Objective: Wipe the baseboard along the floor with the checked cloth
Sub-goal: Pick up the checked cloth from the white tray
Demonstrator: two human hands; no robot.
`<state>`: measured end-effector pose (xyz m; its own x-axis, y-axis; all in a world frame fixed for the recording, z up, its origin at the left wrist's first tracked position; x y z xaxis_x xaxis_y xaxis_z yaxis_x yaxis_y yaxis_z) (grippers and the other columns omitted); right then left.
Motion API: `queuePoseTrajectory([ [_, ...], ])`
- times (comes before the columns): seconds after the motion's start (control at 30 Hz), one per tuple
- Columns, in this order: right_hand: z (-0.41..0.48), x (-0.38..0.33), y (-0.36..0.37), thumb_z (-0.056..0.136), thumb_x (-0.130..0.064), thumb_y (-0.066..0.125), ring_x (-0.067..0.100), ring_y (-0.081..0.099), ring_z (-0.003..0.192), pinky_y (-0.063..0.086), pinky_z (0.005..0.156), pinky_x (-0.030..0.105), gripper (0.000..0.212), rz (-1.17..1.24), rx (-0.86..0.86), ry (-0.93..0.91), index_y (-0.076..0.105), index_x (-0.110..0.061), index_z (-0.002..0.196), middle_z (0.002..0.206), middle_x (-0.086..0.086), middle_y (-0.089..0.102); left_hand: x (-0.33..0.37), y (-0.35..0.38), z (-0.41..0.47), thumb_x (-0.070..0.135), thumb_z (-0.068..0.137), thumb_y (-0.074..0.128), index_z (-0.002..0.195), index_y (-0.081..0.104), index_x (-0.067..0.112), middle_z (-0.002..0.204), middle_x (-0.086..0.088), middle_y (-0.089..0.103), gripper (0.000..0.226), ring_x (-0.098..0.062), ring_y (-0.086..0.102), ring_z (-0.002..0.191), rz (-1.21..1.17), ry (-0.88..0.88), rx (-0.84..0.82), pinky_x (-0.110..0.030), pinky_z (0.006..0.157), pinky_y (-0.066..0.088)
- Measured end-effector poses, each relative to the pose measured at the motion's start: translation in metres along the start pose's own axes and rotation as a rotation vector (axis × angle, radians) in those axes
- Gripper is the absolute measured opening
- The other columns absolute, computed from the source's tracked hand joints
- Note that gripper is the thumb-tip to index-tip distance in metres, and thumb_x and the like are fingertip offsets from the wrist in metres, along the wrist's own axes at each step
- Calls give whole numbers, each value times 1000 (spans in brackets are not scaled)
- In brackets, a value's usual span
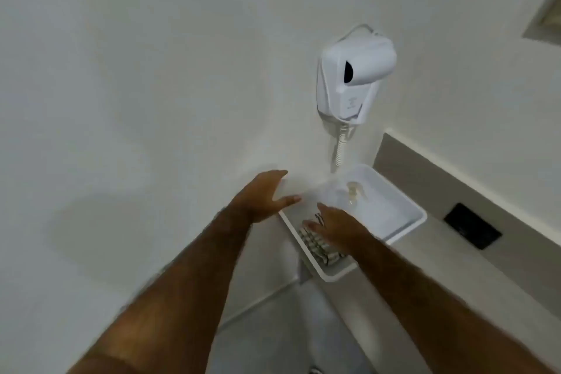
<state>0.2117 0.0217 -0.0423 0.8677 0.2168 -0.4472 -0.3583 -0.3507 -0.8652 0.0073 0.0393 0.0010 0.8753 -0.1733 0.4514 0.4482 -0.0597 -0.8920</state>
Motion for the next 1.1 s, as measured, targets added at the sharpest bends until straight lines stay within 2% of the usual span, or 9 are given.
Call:
queuePoseTrajectory([
  [0.07, 20, 30, 28, 117, -46, 47, 30, 70, 120, 55, 109, 44, 47, 15, -95, 84, 63, -8, 140, 131, 14, 73, -3, 38, 19, 67, 87, 59, 156, 35, 14, 161, -7, 41, 90, -26, 38, 147, 17, 6, -104, -37, 119, 29],
  [0.17, 37, 75, 68, 118, -30, 47, 27, 68, 125, 55, 111, 36, 35, -80, -170, 217, 66, -6, 136, 134, 14, 71, -8, 94, 39, 52, 91, 65, 155, 37, 9, 157, -12, 47, 82, -30, 45, 142, 33, -40, -224, -35, 116, 32],
  [0.33, 66, 126, 95, 116, -21, 50, 25, 60, 133, 45, 115, 32, 30, -215, -161, 273, 62, -8, 139, 142, 11, 64, -15, 178, 81, 28, 103, 53, 160, 16, -1, 166, -20, 25, 73, -32, 28, 152, 157, -179, -470, -37, 122, 19],
  [0.43, 78, 138, 103, 115, -20, 51, 27, 59, 134, 46, 114, 34, 29, -221, -172, 291, 62, -7, 139, 143, 12, 63, -9, 207, 98, 24, 102, 53, 150, 36, -4, 155, -22, 42, 58, -36, 44, 142, 236, -211, -506, -38, 117, 33],
  [0.5, 85, 144, 108, 114, -18, 52, 29, 59, 133, 48, 112, 36, 29, -188, -163, 307, 61, -7, 139, 142, 14, 62, -6, 223, 105, 18, 96, 58, 136, 52, -2, 142, -20, 55, 45, -35, 55, 130, 283, -214, -507, -38, 108, 42],
  [0.73, 97, 150, 110, 108, -24, 67, 28, 62, 132, 52, 111, 34, 37, -51, -208, 413, 61, -6, 139, 141, 13, 64, -6, 227, 116, 16, 93, 58, 124, 61, 1, 134, -18, 61, 35, -34, 57, 124, 238, -255, -456, -37, 105, 45],
  [0.83, 96, 139, 98, 105, -39, 71, 24, 69, 121, 56, 102, 31, 39, 46, -215, 458, 69, -8, 128, 129, 8, 72, -2, 209, 120, 21, 96, 57, 119, 65, -2, 130, -18, 64, 33, -32, 59, 123, 114, -289, -429, -34, 102, 46],
  [0.97, 96, 106, 68, 104, -44, 70, 23, 74, 102, 57, 83, 30, 33, 121, -164, 414, 71, -11, 99, 114, 8, 77, -1, 158, 112, 28, 93, 62, 98, 69, -5, 108, -20, 71, 34, -32, 66, 105, -32, -293, -304, -34, 85, 49],
  [1.1, 90, 49, 24, 95, -47, 76, 26, 73, 98, 56, 74, 30, 47, 196, -30, 362, 69, -8, 120, 117, 10, 75, -16, 86, 76, 27, 88, 64, 107, 65, 5, 109, -10, 70, 29, -23, 64, 97, -235, -369, -81, -24, 76, 45],
])
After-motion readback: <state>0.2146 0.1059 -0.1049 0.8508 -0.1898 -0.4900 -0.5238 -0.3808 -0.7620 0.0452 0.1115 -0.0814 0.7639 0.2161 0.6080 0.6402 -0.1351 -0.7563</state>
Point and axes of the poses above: each hand's wrist, its own z-axis towards the middle knuckle, its own y-axis out of the palm, x = y × z, the point moved 4 cm from there along z, towards the middle knuckle
